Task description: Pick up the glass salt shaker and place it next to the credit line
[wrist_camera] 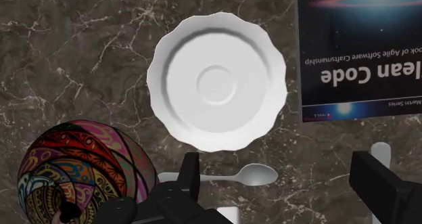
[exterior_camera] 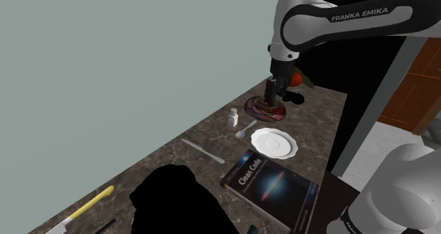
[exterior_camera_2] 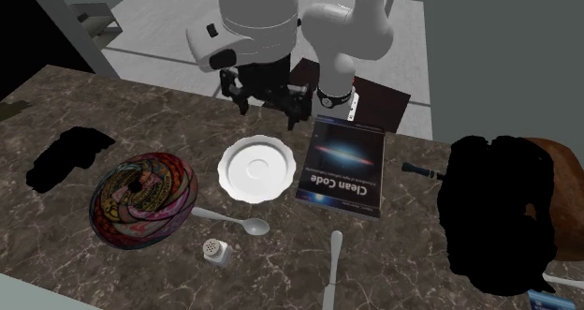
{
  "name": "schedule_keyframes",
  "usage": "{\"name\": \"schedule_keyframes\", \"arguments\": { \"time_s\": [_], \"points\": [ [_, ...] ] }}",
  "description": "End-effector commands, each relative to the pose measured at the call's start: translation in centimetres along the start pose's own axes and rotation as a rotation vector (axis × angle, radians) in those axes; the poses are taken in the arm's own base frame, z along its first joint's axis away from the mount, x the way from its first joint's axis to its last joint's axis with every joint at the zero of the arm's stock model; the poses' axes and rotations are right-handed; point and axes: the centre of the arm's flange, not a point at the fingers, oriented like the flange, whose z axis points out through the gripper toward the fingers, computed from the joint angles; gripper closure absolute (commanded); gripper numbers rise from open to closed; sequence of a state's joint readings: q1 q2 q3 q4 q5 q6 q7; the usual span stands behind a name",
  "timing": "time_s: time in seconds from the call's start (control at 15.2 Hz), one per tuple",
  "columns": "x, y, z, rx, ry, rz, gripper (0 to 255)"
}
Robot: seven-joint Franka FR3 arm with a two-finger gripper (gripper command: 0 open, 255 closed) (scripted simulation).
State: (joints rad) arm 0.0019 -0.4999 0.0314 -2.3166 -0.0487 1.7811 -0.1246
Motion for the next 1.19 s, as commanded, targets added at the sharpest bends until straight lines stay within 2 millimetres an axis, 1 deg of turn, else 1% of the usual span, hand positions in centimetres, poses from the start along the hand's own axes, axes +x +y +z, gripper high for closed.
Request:
{"name": "schedule_keyframes", "arguments": {
  "time_s": [0.0,1.12],
  "points": [
    [2.1,0.3,1.3,-0.007,0.007,-0.009,0],
    [21.0,1.9,11.4,-0.061,0.047,-0.082,0]
  ]
}}
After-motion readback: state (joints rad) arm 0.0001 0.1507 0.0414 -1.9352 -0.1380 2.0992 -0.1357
